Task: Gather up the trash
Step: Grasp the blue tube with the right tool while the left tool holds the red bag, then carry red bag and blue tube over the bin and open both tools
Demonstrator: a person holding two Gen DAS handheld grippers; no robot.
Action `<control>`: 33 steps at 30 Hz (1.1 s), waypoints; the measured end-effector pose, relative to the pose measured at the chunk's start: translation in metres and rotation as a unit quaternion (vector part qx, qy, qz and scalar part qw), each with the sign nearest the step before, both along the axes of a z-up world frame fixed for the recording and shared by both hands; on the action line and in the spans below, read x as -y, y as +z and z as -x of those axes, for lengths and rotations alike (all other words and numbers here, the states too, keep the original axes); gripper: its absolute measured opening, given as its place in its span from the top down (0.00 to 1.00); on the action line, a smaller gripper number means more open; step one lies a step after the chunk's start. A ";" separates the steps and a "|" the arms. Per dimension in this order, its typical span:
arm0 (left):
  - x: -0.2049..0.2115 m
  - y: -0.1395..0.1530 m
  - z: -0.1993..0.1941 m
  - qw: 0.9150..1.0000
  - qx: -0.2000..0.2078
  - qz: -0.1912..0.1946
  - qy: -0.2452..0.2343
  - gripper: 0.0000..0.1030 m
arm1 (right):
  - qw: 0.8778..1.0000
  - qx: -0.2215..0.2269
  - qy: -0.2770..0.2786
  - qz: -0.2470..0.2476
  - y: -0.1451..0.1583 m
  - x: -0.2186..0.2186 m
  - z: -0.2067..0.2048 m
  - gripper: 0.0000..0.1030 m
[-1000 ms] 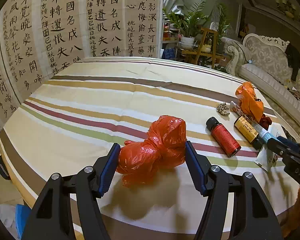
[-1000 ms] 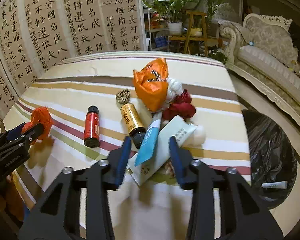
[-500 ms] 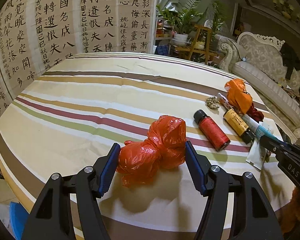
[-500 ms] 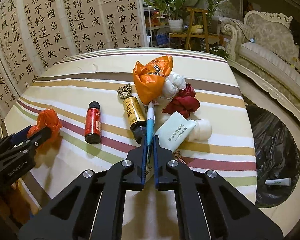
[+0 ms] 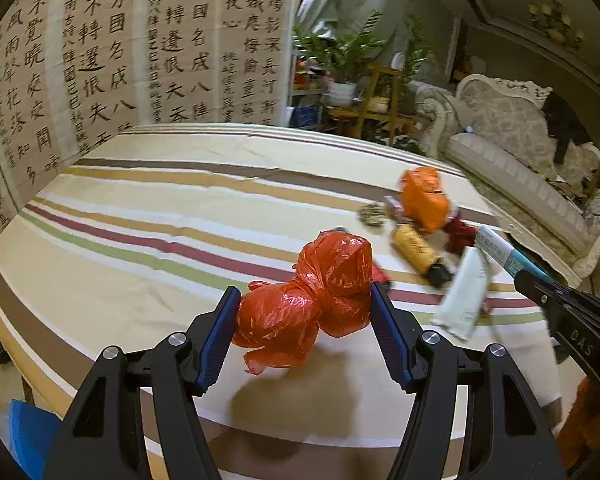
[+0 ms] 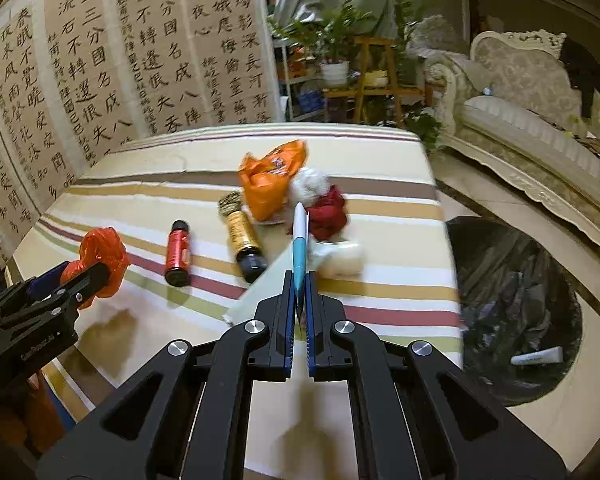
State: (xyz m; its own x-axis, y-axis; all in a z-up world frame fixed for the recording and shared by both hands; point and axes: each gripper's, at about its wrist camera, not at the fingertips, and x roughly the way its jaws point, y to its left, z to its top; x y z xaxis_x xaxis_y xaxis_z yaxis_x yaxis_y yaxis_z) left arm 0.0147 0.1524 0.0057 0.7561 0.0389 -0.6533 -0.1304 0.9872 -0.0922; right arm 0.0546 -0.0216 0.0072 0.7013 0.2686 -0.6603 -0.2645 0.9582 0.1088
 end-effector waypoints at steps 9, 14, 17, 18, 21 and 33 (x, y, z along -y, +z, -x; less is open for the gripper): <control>0.059 0.006 -0.001 0.998 0.012 0.007 -0.054 0.38 | 0.998 0.018 -0.053 -0.006 0.003 0.058 0.008 0.95; 0.102 0.007 -0.008 0.996 0.015 0.001 -0.092 0.38 | 0.995 0.018 -0.093 -0.014 -0.001 0.097 0.010 0.95; 0.125 0.006 -0.015 0.994 0.014 -0.002 -0.111 0.38 | 0.993 0.018 -0.115 -0.016 -0.005 0.120 0.008 0.95; 0.132 0.006 -0.017 0.993 0.014 -0.003 -0.116 0.38 | 0.993 0.018 -0.120 -0.015 -0.006 0.125 0.008 0.95; 0.157 0.005 -0.026 0.991 0.014 -0.008 -0.132 0.38 | 0.990 0.014 -0.138 -0.015 -0.013 0.144 0.004 0.95; 0.227 -0.002 -0.062 0.984 0.007 -0.035 -0.174 0.38 | 0.984 0.007 -0.176 -0.024 -0.030 0.195 -0.015 0.95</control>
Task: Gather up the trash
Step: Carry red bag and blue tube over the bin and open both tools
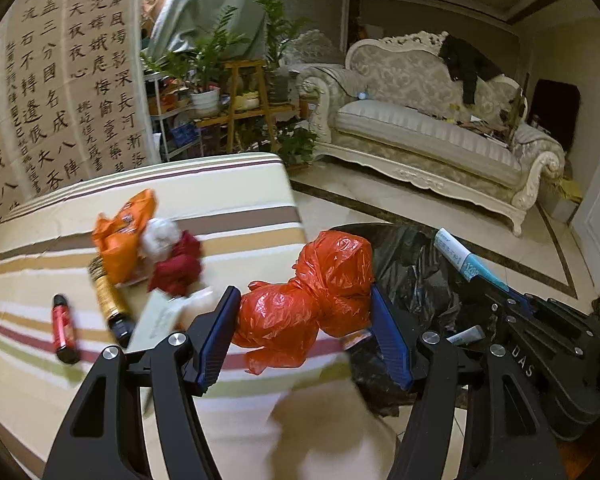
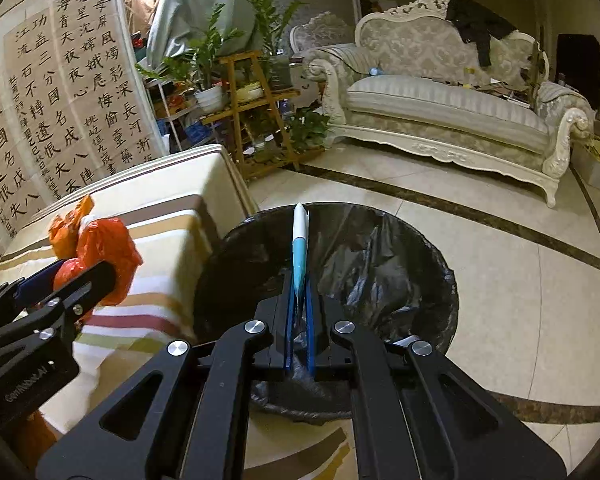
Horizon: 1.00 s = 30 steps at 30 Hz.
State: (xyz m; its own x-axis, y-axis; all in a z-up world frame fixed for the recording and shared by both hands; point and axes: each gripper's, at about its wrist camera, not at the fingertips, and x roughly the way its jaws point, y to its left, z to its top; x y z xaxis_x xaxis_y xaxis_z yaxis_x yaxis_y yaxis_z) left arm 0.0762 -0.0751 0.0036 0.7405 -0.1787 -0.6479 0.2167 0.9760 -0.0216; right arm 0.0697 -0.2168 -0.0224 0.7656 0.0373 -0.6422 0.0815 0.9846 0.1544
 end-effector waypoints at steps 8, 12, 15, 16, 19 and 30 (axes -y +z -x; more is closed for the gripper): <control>0.028 -0.009 -0.022 1.000 -0.010 -0.014 -0.007 0.38 | 1.000 -0.007 -0.013 -0.007 -0.011 0.020 -0.018 0.95; 0.036 -0.014 -0.032 1.000 -0.016 -0.022 -0.016 0.38 | 1.000 -0.012 -0.017 -0.011 -0.017 0.028 -0.026 0.95; 0.041 -0.020 -0.036 0.999 -0.027 -0.030 -0.021 0.35 | 1.000 -0.018 -0.019 -0.014 -0.022 0.031 -0.030 0.87; 0.042 -0.021 -0.037 0.999 -0.029 -0.031 -0.020 0.34 | 0.999 -0.022 -0.021 -0.015 -0.025 0.032 -0.032 0.75; 0.041 -0.024 -0.038 0.999 -0.032 -0.033 -0.014 0.27 | 0.999 -0.023 -0.026 -0.016 -0.027 0.036 -0.031 0.66; 0.031 -0.018 -0.032 0.999 -0.031 -0.022 -0.003 0.24 | 0.999 -0.023 -0.036 -0.015 -0.023 0.038 -0.024 0.58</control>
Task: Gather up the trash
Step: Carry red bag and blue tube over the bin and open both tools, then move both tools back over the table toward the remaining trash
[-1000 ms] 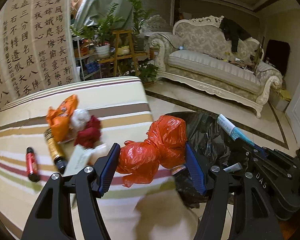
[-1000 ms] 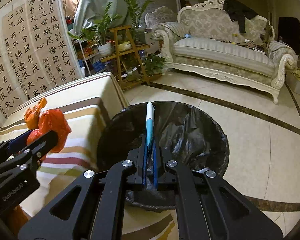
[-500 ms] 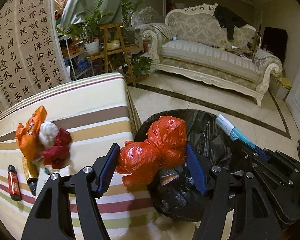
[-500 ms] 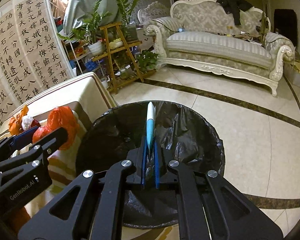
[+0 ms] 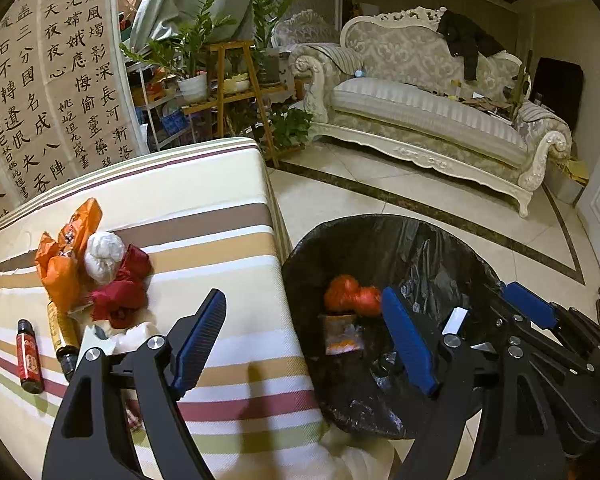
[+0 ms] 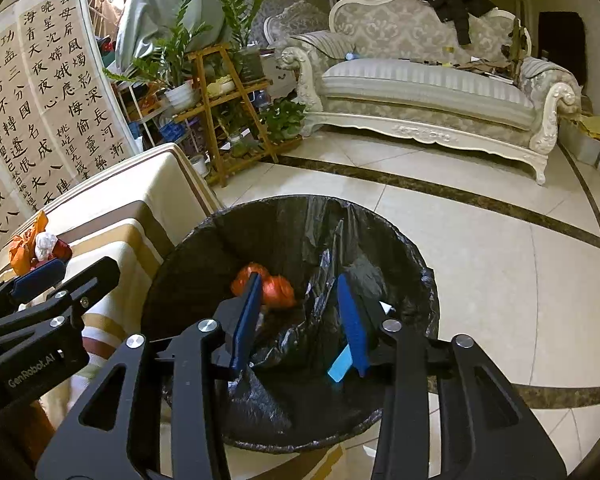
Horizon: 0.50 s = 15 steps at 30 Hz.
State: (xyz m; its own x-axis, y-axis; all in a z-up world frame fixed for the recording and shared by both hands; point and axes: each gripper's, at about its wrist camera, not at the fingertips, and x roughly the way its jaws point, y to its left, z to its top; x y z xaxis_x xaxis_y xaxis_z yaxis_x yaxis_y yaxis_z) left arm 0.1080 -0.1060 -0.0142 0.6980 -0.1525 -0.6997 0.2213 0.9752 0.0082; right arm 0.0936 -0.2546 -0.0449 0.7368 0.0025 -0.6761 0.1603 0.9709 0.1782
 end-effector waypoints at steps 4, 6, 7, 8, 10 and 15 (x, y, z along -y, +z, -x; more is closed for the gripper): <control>-0.006 0.003 0.006 1.000 0.004 0.001 0.004 0.24 | 1.000 0.001 0.003 0.000 0.003 -0.005 0.003 0.57; -0.011 0.005 0.010 1.000 0.006 0.000 0.008 0.24 | 1.000 0.001 0.006 0.000 0.004 -0.008 0.005 0.57; -0.015 0.007 0.011 1.000 0.008 0.000 0.011 0.24 | 1.000 0.001 0.008 0.000 0.005 -0.010 0.006 0.57; -0.019 0.008 0.013 1.000 0.008 0.001 0.014 0.24 | 1.000 0.001 0.011 -0.001 0.006 -0.013 0.008 0.57; -0.025 0.010 0.016 1.000 0.009 0.002 0.021 0.24 | 1.000 0.001 0.016 -0.001 0.008 -0.020 0.009 0.57; -0.049 0.013 0.025 0.999 0.012 0.003 0.040 0.24 | 0.999 0.002 0.034 0.001 0.014 -0.039 0.013 0.56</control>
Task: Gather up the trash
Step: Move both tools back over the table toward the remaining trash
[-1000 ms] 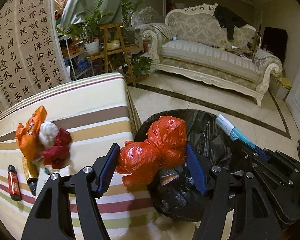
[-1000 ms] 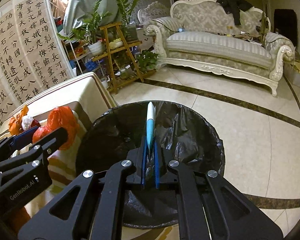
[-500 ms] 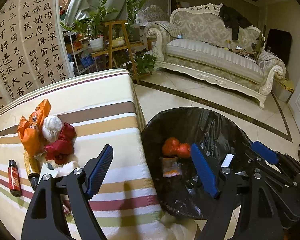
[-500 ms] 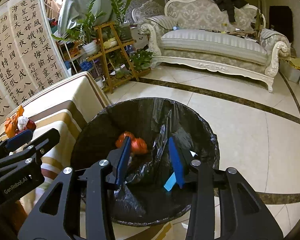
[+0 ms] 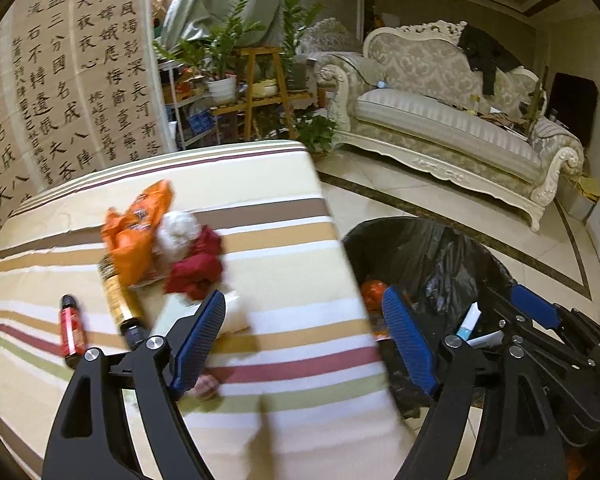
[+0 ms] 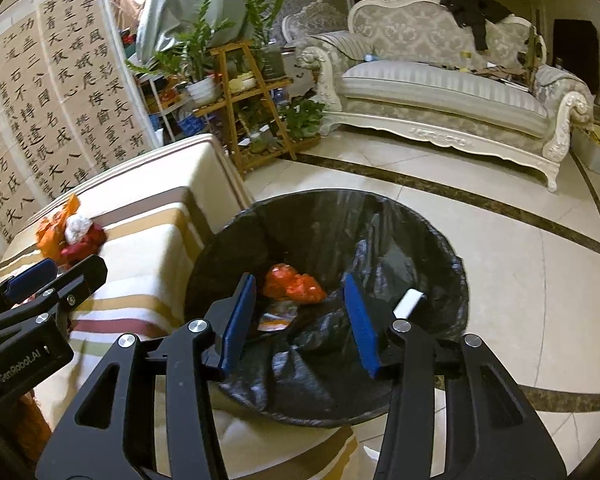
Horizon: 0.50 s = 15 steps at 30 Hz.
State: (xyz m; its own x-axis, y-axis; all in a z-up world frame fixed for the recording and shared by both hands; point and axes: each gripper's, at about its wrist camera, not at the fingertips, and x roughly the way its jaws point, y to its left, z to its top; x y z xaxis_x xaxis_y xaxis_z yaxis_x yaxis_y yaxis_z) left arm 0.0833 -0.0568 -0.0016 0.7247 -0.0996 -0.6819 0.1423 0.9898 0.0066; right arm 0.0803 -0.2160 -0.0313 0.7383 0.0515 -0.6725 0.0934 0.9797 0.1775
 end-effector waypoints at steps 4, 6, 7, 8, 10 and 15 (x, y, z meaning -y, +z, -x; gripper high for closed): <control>-0.026 0.000 0.006 1.000 -0.001 0.000 0.020 0.24 | 1.000 0.001 0.020 0.002 0.004 -0.020 0.003 0.56; -0.038 -0.002 0.010 1.000 -0.003 0.001 0.031 0.24 | 1.000 0.002 0.028 0.003 0.005 -0.029 0.005 0.56; -0.046 -0.003 0.011 0.999 -0.004 0.000 0.038 0.24 | 0.999 0.002 0.032 0.003 0.006 -0.033 0.006 0.56; -0.052 -0.003 0.013 0.999 -0.005 0.000 0.043 0.24 | 0.999 0.002 0.037 0.003 0.007 -0.038 0.007 0.56; -0.067 -0.004 0.016 0.998 -0.007 -0.001 0.056 0.24 | 0.999 0.002 0.048 0.002 0.009 -0.049 0.009 0.56; -0.101 -0.006 0.024 0.996 -0.009 0.003 0.088 0.24 | 0.997 0.003 0.073 0.008 0.013 -0.074 0.011 0.56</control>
State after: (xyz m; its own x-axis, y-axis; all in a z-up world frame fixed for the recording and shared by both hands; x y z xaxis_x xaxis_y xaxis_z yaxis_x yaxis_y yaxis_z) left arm 0.0597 0.0438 -0.0075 0.7187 0.0238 -0.6949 -0.0339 0.9994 -0.0008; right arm 0.0695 -0.1424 -0.0185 0.7277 0.1488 -0.6695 -0.0520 0.9853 0.1625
